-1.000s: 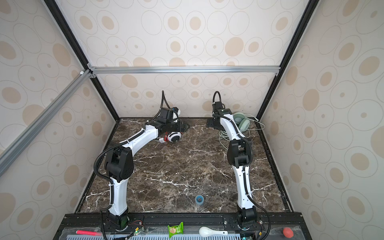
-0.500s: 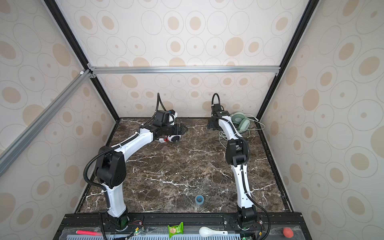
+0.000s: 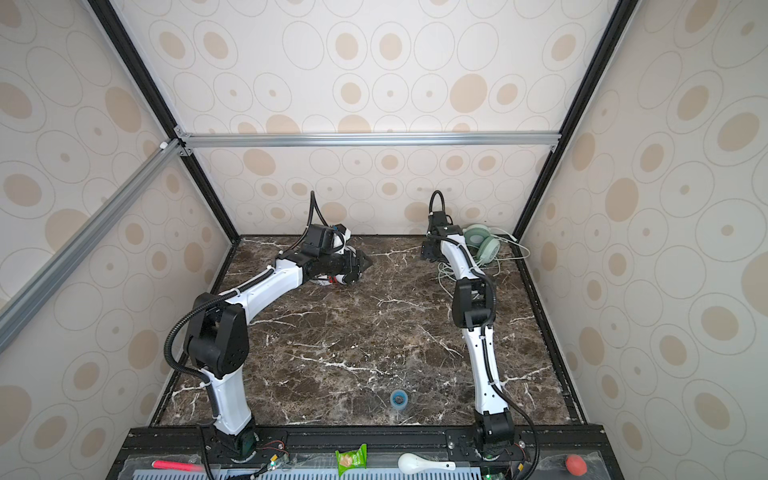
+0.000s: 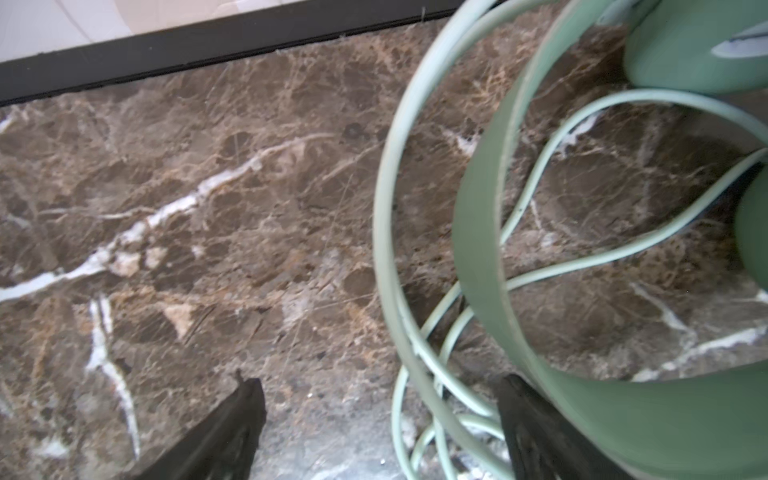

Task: Wrap the headphones

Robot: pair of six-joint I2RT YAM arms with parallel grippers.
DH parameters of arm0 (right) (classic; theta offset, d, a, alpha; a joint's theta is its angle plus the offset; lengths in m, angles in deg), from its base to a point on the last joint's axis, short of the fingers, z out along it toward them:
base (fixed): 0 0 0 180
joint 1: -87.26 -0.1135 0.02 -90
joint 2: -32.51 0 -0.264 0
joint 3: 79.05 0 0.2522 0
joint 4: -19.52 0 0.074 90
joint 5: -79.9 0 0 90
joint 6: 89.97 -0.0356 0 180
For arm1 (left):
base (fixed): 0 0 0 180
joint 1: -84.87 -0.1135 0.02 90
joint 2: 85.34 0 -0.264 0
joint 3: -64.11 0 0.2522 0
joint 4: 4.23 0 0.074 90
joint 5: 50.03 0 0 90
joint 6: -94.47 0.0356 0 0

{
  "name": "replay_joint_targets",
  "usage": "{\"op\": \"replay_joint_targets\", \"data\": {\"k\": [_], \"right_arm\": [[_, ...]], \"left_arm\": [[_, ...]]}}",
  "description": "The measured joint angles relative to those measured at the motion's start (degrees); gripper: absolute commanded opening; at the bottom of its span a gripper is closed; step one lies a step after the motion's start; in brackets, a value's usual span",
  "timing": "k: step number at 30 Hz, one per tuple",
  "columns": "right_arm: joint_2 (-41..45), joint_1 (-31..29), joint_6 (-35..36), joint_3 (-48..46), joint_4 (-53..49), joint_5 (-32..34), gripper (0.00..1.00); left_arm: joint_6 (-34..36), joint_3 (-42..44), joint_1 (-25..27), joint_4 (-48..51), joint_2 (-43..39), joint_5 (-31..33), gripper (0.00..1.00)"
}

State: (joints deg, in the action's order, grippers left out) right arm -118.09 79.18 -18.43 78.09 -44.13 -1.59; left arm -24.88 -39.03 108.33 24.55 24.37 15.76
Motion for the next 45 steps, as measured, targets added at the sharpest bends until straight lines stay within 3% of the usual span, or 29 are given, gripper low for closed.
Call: {"op": "replay_joint_targets", "data": {"k": [8,19,27,30,38,41,45], "right_arm": [[-0.2,0.5,-2.1,-0.3,0.1,-3.0,0.68],[5.5,-0.5,-3.7,-12.6,3.6,-6.1,0.64],[10.4,-4.4,-4.7,-21.5,5.3,-7.5,0.53],[10.4,-4.8,-4.5,-21.3,5.1,-6.7,0.44],[9.4,-4.8,-3.3,-19.8,4.5,-5.1,0.08],[9.4,-4.8,-3.2,-19.7,4.8,-4.6,0.00],[9.5,-5.3,-3.5,-19.7,4.5,-3.8,0.00]], "left_arm": [[-0.3,0.1,-1.2,-1.1,0.0,-0.2,0.89],[-1.7,1.3,-1.6,-4.6,0.0,-0.4,0.89],[-2.8,4.6,-1.6,-7.3,0.0,-0.7,0.89],[-3.1,5.7,-1.6,-7.5,-0.1,-0.8,0.89],[-3.3,8.2,-1.6,-7.9,-2.8,-0.7,0.89],[-3.3,9.2,-1.6,-8.2,-4.3,-0.3,0.89],[-3.3,10.1,-1.6,-8.8,-5.8,0.1,0.89]]}}
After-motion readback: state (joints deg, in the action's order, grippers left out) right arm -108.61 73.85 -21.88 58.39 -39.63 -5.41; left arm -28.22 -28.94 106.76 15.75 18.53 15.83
